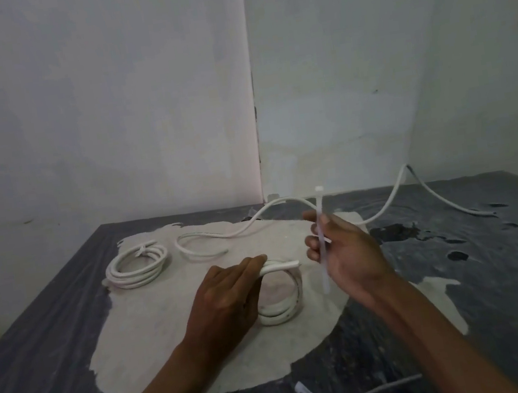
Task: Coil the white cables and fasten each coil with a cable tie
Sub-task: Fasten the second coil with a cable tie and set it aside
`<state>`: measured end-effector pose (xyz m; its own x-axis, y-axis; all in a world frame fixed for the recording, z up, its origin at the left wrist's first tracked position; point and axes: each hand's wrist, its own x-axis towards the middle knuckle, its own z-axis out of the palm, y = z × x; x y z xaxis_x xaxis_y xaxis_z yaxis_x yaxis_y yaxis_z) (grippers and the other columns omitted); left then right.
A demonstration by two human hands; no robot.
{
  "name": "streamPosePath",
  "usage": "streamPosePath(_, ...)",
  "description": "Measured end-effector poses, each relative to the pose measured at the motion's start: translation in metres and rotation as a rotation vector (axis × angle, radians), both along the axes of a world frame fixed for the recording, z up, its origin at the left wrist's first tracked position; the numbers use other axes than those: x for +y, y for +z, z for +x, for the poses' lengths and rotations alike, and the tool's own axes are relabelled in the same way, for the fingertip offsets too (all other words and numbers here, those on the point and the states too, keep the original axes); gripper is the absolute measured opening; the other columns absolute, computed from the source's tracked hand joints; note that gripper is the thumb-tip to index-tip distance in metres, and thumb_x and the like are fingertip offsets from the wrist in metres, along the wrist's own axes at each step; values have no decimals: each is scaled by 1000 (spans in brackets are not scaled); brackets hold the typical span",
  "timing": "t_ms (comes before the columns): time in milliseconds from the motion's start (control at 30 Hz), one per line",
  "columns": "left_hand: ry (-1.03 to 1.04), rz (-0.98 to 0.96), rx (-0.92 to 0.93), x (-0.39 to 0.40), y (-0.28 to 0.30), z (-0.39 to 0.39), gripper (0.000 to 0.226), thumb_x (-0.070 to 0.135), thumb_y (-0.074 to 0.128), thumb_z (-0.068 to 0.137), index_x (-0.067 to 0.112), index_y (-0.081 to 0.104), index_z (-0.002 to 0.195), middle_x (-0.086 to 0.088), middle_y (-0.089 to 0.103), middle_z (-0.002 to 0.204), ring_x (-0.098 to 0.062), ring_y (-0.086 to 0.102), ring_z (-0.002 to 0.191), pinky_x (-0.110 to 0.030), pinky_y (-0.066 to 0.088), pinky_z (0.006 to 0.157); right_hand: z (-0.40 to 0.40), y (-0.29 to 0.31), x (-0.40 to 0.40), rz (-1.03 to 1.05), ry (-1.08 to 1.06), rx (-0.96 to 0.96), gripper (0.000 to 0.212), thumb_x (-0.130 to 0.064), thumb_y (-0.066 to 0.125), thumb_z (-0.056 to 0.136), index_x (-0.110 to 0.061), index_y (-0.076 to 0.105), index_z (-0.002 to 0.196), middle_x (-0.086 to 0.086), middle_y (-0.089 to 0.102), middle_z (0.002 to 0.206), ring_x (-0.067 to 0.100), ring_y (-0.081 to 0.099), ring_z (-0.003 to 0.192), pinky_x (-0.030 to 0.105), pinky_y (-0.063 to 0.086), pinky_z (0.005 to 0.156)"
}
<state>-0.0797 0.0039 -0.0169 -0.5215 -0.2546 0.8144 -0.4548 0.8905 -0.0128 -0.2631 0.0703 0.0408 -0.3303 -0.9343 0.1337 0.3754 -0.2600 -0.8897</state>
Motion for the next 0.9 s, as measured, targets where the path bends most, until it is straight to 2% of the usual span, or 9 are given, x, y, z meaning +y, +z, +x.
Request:
streamPosePath(100,-1,24,-3,2,-1,-1,40,36,40,98,10,66,115,-5,73,101,-12,65,78,-14,42,74,-3,11,-5,31,50,-31,27,-10,39,102,-5,65,98,4,49,74,15,50,70,27,46,67)
streamPosePath(167,-3,34,-3,2,-1,-2,41,37,40,98,10,66,115,-5,73,101,-12,66,78,-14,44,73,-7,13,-8,64,30,-5,26,-11,42,101,-7,67,96,4,53,75,17,53,73,29,49,69)
streamPosePath(300,-3,34,15,0,1,-4,35,32,49,93,10,67,113,-4,73,102,-12,66,79,-13,42,75,-12,6,-9,79,24,-56,27,-13,44,100,-5,67,90,6,55,77,18,55,71,31,50,67)
streamPosePath(500,2,9,30,1,1,-5,38,35,45,96,9,68,112,-5,73,104,-13,67,81,-14,42,77,-9,8,-6,43,-41,116,23,-17,51,97,-11,73,96,1,59,74,14,56,70,26,52,63)
streamPosePath(667,5,51,38,3,-2,-6,34,30,54,88,10,68,112,-4,74,101,-13,69,80,-17,48,74,-9,17,-14,49,-105,295,19,-22,60,93,-17,75,103,-4,65,73,9,59,68,23,51,63)
streamPosePath(767,13,42,42,4,0,-5,33,30,54,88,11,69,110,-3,74,100,-11,68,79,-14,46,74,-3,19,-19,25,-106,294,19,-23,63,90,-18,75,103,-5,69,77,6,61,65,22,51,63)
streamPosePath(900,14,9,47,4,2,-7,32,29,54,89,11,70,109,-2,74,99,-10,65,78,-11,40,75,4,10,-19,-7,-73,267,15,-18,62,91,-21,75,96,-3,69,72,11,61,68,24,50,61)
